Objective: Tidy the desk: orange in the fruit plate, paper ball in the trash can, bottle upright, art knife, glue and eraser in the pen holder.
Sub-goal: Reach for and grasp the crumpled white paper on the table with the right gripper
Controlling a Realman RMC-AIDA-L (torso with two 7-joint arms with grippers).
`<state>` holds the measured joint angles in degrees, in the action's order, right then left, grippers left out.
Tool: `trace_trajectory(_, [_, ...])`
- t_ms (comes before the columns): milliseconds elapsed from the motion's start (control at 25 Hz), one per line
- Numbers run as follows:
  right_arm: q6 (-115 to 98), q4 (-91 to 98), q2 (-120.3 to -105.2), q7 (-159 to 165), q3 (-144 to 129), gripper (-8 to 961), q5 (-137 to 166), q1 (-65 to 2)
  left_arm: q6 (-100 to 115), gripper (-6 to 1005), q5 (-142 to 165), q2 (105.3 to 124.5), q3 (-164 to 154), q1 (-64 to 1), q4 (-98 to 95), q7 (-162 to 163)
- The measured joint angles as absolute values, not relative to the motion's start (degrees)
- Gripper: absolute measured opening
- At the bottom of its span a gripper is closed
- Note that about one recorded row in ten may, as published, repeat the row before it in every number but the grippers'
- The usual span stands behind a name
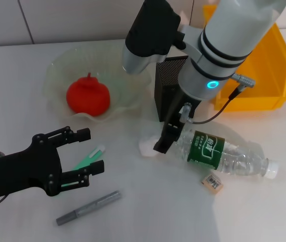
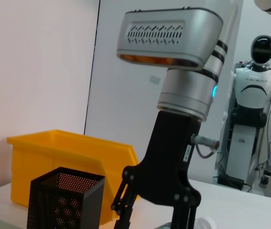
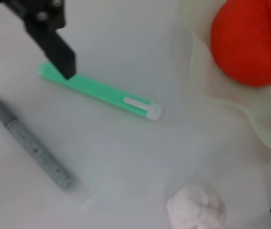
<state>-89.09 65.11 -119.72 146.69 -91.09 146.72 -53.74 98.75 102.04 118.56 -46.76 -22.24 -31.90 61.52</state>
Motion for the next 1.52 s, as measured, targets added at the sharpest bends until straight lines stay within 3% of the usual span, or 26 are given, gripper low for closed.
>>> trace_trajectory(1280, [-73.94, 46.47, -119.89, 145.63, -94.35, 695, 140.13, -58.18, 98.96, 786, 102.04, 118.56, -46.93, -22.06, -31.91, 61.52])
trace_trajectory(1520, [-73.84, 46.10, -119.92, 145.53, -94.39, 577, 140.13, -58.44, 98.97, 786, 102.04, 118.56, -46.93, -22.09, -31.91, 61.52])
